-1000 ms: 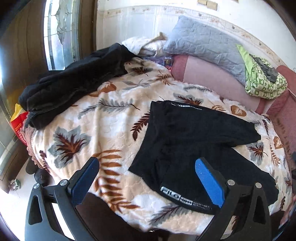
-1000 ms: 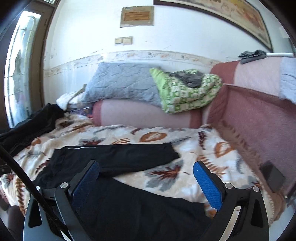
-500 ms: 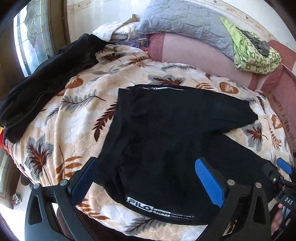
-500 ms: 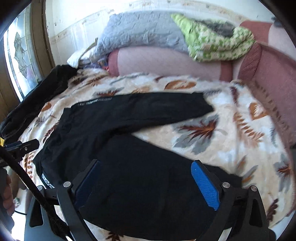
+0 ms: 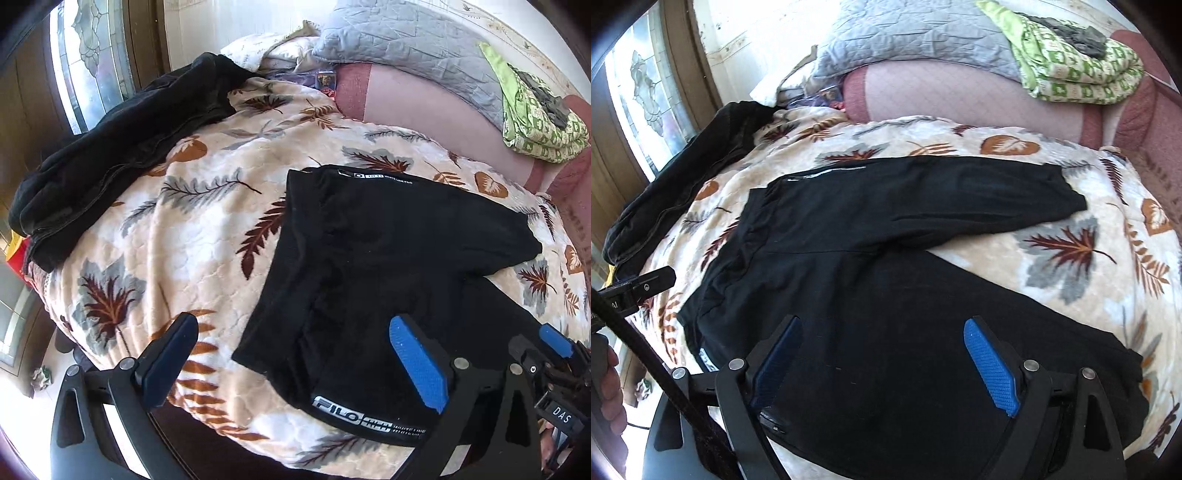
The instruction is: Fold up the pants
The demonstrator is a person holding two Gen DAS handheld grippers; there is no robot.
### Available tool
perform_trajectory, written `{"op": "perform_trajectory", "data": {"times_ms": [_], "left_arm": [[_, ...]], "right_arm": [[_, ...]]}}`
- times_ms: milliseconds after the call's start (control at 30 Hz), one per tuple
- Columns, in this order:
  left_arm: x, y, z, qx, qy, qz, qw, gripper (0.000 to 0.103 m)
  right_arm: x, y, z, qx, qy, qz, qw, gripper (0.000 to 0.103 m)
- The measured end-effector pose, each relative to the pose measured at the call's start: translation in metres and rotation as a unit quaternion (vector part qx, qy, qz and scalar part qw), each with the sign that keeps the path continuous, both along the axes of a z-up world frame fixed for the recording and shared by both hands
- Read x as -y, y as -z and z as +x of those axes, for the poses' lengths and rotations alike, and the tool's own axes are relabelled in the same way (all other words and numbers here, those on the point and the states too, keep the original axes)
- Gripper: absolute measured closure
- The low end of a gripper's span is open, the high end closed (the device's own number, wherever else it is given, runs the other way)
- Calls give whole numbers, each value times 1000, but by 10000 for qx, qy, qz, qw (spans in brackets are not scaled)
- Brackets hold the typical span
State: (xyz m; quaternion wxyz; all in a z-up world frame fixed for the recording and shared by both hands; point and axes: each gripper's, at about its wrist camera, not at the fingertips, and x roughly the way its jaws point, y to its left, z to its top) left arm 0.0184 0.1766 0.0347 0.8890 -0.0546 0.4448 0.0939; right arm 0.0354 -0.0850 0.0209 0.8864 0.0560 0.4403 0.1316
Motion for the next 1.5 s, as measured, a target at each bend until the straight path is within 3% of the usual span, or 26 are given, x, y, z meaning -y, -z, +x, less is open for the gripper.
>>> {"op": "perform_trajectory", "data": {"times_ms": [267, 633, 900, 1267, 1500], "left_arm": [[8, -4, -16, 8, 46, 49, 10000, 0], [48, -14, -22, 80, 464, 290, 9985, 0], [59, -1, -15, -95, 572, 300, 9979, 0], [52, 23, 29, -427, 594, -29, 9973, 0], [56, 24, 93, -437, 1036, -452, 9926, 0]], "right_arm": [[-6, -2, -14, -56, -152, 97, 9998, 11], [33, -5, -30, -8, 339, 402, 9986, 11], [45, 2, -30, -50, 443, 387, 9983, 11], [85, 17, 9, -307, 666, 409, 9965, 11], [118, 9, 72, -132, 501, -177, 9985, 12]]}}
